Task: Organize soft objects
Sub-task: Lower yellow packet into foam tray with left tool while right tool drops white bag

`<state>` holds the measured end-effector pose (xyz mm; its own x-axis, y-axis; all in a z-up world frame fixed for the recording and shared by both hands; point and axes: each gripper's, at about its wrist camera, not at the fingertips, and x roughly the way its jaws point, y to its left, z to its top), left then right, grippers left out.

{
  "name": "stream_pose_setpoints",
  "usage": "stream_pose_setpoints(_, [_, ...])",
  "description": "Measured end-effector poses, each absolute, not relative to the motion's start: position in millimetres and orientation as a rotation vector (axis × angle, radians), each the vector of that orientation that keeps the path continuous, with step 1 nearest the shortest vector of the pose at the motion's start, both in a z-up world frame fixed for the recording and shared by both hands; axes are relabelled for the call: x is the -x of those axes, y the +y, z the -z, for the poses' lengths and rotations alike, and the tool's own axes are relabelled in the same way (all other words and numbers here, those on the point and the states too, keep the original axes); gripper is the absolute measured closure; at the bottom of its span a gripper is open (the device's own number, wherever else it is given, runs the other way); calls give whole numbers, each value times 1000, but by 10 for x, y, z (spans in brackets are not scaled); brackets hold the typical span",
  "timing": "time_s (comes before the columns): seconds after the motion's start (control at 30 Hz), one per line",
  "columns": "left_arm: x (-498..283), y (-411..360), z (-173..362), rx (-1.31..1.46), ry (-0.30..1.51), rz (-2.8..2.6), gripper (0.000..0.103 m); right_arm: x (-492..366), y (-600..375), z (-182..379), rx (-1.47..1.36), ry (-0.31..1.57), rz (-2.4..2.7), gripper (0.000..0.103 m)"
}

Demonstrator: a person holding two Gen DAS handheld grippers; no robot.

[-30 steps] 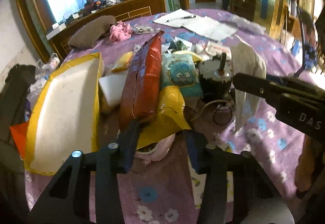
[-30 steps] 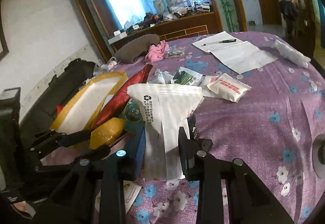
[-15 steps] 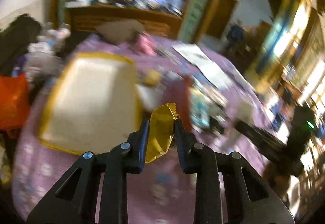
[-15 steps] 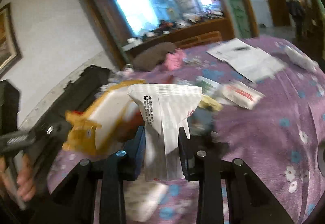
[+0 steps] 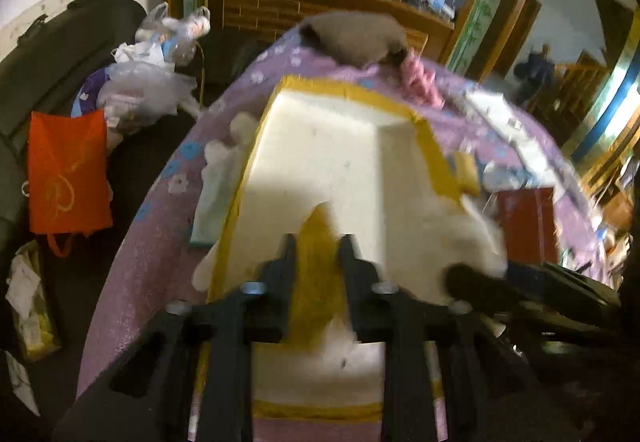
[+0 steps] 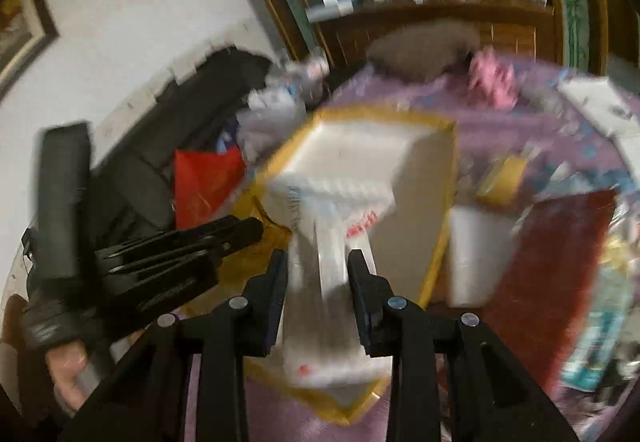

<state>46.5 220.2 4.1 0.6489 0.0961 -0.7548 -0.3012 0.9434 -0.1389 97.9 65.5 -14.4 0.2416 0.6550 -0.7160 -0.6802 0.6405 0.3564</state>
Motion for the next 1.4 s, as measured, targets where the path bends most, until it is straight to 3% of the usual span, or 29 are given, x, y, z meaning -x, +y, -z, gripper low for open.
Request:
stream_pose_setpoints(0.13, [-370, 2221, 148, 228, 892, -223, 90, -906, 763, 450, 77, 1065, -863, 77])
stream_pose_setpoints(0.67, [371, 1899, 378, 135, 1041, -299, 90, -230, 409, 444, 136, 1077, -916, 77])
stream_pose_setpoints(0.83, [466, 2029, 240, 319, 942, -207, 90, -171, 257, 364, 86, 1022, -953, 76])
stream_pose_setpoints(1.07, [431, 2108, 47, 228, 909, -334, 90, -260, -161, 191, -8, 953, -818, 75])
stream_pose_setpoints(1.2, [375, 2331, 268, 298, 957, -328, 90, -432, -124, 405, -24, 1046, -748, 75])
stream_pose_setpoints(1.23, [361, 2337, 314, 294, 975, -318, 90, -448, -110, 459, -32, 1062, -751, 69])
stream_pose_setpoints(1.4, [551, 2294, 141, 298, 880, -298, 89, -537, -17, 580, -98, 1145, -763, 64])
